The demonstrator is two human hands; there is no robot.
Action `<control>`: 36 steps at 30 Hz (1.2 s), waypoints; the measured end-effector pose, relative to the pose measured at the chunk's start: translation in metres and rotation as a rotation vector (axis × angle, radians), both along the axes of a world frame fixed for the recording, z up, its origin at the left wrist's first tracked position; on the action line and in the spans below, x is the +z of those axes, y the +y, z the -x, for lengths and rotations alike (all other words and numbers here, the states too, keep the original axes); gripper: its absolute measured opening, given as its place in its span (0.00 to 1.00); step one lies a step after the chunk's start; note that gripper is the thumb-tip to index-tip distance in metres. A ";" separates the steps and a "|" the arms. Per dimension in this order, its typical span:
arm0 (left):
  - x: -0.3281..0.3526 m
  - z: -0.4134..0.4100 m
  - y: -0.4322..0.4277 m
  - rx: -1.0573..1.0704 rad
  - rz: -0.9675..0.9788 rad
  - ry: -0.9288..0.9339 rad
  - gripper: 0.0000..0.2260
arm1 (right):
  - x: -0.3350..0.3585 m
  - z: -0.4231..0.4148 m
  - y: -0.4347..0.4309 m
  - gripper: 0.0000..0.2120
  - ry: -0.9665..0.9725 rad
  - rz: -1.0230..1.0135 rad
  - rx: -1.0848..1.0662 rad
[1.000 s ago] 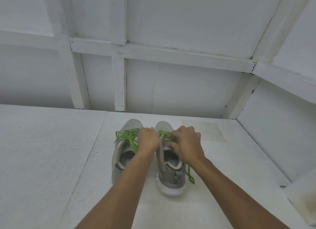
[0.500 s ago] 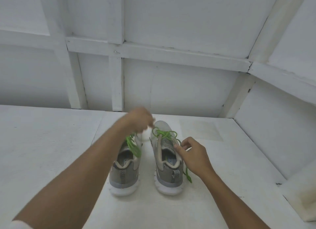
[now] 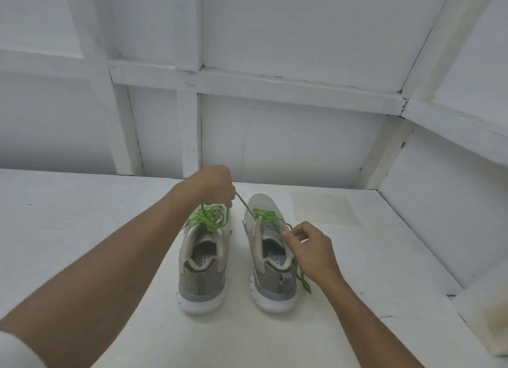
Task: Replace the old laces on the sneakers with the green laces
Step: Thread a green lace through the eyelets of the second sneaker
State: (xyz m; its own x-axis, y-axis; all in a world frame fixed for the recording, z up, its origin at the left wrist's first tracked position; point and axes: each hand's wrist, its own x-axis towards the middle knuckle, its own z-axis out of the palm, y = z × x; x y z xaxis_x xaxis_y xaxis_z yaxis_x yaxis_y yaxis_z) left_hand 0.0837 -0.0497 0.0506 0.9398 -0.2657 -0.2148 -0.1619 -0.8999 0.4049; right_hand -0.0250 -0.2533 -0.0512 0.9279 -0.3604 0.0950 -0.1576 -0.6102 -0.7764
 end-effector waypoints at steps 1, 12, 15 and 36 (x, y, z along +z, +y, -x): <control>0.003 0.000 0.000 -0.009 -0.001 0.023 0.09 | 0.000 0.000 0.000 0.11 -0.002 0.004 -0.004; 0.021 0.008 -0.007 -0.034 0.309 0.043 0.06 | 0.000 0.002 0.008 0.16 -0.059 0.013 -0.086; 0.029 0.012 -0.013 -0.053 0.490 0.030 0.04 | 0.002 0.002 0.009 0.15 -0.047 0.008 -0.078; -0.026 0.031 -0.062 -0.079 0.563 0.017 0.13 | 0.012 -0.016 -0.005 0.16 0.094 -0.110 -0.040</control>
